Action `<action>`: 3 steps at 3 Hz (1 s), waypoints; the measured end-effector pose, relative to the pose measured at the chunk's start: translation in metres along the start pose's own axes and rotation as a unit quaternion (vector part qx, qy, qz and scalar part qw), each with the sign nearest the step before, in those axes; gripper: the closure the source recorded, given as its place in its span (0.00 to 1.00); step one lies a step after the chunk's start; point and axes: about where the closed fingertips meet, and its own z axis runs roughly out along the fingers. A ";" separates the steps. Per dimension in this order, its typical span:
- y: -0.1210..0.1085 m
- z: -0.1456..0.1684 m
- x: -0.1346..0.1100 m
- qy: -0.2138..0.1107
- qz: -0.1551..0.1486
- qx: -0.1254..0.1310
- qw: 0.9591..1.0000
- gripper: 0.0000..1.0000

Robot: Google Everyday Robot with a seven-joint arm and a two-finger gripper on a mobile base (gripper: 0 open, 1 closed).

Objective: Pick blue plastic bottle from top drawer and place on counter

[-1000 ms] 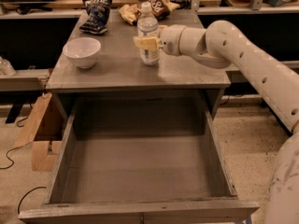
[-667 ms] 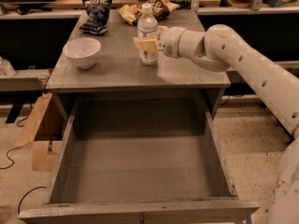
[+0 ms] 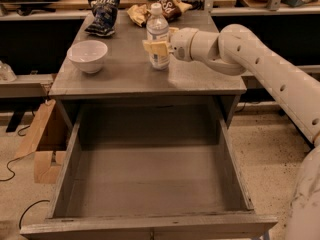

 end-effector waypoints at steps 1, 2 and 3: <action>0.002 0.003 0.000 0.000 0.000 -0.002 1.000 0.28; 0.004 0.005 0.000 -0.001 0.000 -0.004 1.000 0.05; 0.005 0.006 -0.001 -0.001 0.000 -0.005 1.000 0.00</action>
Offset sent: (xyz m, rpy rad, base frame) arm -0.0002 0.0028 -0.0004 0.0006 0.0008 0.0039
